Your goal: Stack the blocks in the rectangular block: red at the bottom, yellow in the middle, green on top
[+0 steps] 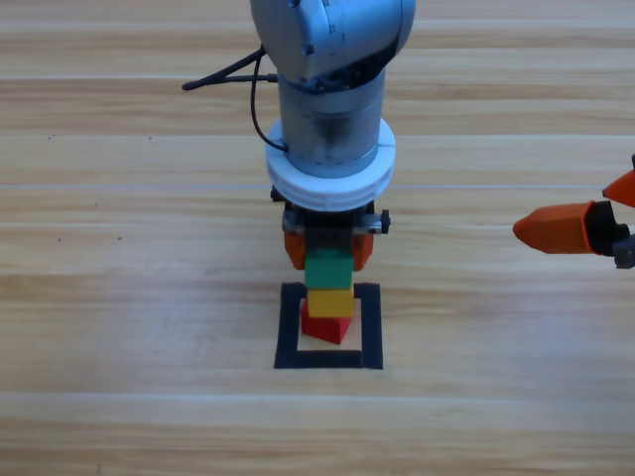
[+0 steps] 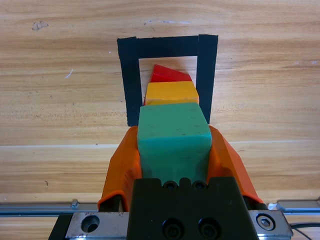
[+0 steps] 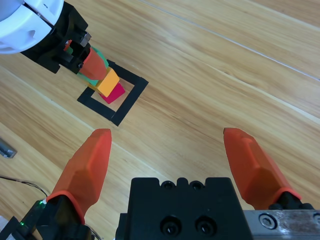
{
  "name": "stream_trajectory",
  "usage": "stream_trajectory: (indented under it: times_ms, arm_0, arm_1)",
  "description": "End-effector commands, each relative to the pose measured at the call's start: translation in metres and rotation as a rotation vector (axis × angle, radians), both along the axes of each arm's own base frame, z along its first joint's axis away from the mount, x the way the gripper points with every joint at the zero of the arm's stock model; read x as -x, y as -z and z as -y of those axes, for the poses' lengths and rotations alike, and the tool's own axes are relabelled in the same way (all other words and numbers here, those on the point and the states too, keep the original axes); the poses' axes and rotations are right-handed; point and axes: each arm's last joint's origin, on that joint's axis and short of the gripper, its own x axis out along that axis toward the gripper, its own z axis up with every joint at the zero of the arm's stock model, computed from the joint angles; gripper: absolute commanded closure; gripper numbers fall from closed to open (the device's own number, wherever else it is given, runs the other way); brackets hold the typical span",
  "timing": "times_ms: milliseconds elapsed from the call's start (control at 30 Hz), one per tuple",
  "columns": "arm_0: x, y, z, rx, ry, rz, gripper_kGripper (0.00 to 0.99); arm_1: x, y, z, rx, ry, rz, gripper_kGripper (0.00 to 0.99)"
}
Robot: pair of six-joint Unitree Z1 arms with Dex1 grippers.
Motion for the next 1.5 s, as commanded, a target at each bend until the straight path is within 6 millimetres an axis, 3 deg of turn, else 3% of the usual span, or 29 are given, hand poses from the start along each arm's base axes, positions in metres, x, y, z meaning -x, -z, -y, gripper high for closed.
stream_trajectory:
  times_ms: [33,1500]
  arm_0:
    - [0.003,0.013,0.01,-0.009,0.012,-0.018,0.979]
    - [-0.009,0.032,0.01,-0.032,-0.003,-0.031,0.947]
  arm_1:
    - [-0.003,0.009,0.004,0.012,0.019,0.002,0.005]
    - [-0.003,0.009,0.004,0.011,0.017,0.001,0.005]
